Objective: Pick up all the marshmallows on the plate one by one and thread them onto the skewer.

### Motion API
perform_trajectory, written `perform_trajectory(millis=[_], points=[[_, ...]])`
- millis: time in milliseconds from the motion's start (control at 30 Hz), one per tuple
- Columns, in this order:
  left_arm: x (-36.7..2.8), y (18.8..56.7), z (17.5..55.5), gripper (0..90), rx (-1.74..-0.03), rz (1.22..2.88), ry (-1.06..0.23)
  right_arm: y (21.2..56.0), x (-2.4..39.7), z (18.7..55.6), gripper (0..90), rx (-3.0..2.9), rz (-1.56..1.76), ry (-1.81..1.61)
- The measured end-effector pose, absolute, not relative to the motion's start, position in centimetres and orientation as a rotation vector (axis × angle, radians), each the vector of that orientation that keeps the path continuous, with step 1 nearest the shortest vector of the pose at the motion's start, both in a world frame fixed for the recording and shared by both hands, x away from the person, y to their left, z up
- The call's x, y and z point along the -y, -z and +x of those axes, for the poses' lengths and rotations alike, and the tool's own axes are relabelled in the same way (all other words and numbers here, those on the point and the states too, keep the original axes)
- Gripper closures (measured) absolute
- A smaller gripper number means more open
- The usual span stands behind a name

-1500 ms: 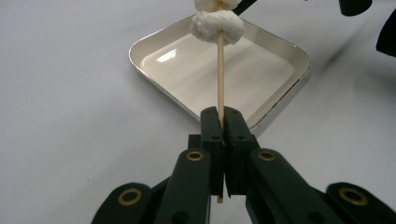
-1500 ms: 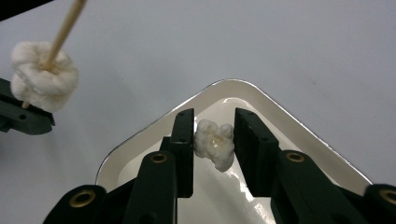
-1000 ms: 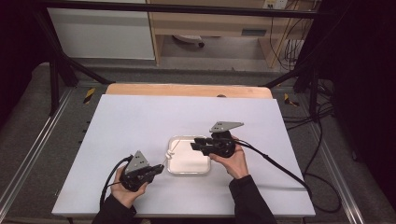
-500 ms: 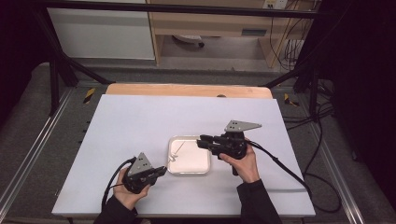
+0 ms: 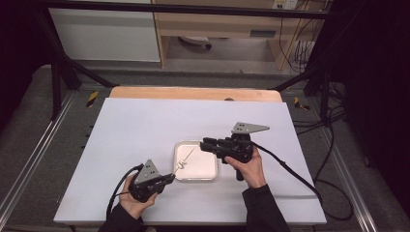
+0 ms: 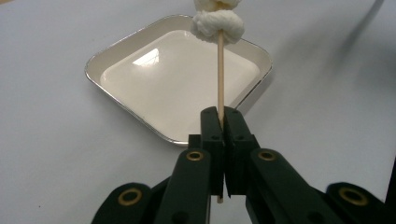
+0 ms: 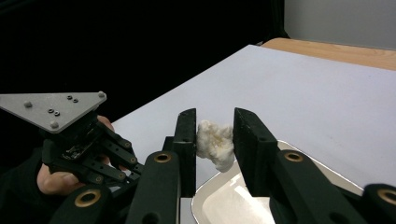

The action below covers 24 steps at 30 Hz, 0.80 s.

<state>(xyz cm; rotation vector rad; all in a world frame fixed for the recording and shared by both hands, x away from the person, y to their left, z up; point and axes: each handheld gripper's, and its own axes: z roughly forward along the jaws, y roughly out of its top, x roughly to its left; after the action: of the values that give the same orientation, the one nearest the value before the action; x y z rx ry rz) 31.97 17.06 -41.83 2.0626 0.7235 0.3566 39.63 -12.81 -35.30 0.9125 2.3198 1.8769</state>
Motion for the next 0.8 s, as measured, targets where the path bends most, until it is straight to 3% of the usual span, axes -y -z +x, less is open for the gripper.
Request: perform_trajectory(millis=[800], points=[[-17.0,41.8,31.9,88.4,-0.713,2.061,-0.353,36.6,11.6,40.6,71.1,-2.354,0.966,-1.946]])
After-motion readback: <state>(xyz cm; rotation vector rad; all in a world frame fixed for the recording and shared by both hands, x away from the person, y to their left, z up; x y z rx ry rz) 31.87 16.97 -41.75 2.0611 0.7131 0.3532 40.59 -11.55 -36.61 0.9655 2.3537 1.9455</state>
